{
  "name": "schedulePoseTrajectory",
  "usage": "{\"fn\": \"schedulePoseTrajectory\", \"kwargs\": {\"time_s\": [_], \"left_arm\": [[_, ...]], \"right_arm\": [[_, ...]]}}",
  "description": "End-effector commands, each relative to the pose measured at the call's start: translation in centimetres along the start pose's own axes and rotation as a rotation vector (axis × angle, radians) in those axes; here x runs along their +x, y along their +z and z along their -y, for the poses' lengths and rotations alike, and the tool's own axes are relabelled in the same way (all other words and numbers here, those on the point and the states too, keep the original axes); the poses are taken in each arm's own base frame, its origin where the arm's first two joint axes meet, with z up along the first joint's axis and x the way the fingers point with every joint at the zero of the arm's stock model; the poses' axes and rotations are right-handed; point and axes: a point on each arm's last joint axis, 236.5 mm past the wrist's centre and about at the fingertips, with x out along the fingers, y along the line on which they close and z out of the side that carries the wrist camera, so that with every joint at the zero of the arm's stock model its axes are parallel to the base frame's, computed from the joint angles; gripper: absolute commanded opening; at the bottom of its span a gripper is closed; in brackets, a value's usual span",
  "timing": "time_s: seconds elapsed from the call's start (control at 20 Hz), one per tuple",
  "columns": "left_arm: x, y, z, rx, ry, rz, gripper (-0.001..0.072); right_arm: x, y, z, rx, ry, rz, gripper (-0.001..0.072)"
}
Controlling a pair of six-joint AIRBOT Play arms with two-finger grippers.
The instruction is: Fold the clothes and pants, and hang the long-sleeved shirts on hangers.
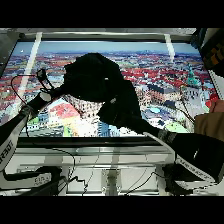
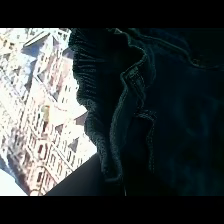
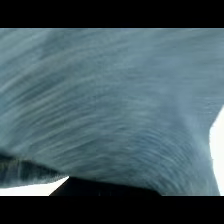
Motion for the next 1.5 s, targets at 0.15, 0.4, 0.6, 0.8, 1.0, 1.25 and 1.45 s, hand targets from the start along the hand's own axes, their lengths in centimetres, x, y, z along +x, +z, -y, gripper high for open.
{"fn": "schedulePoseTrajectory", "kwargs": {"time_s": [0.15,0.4,0.6,0.8,1.0,1.25,1.45], "left_arm": [[-4.2,3.8,2.0,0.154,-0.029,0.086,0.006],[-8.6,5.2,1.2,0.125,-0.043,0.056,0.006],[-12.3,5.9,-3.0,0.081,0.013,0.008,0.006],[-13.7,1.7,-9.1,0.13,0.15,-0.18,0.006],[-14.1,-3.8,-12.7,0.059,0.203,-0.302,0.006],[-16.1,-6.8,-15.9,0.061,0.29,-0.318,0.006],[-17.9,-2.5,-16.8,0.069,0.338,-0.144,0.0059]], "right_arm": [[-4.6,7.1,11.9,0.348,0.006,0.168,0.002],[-11.4,10.4,24.0,0.608,0.003,0.409,0.0019],[-12.9,9.6,32.3,0.768,0.004,0.468,0.0018],[-9.5,8.2,36.5,0.977,0.12,0.456,0.0018],[-3.3,7.6,38.1,1.154,0.245,0.381,0.0018],[4.1,8.2,37.8,1.189,0.253,0.321,0.0019],[5.6,10.6,39.7,1.221,0.236,0.451,0.0019]]}}
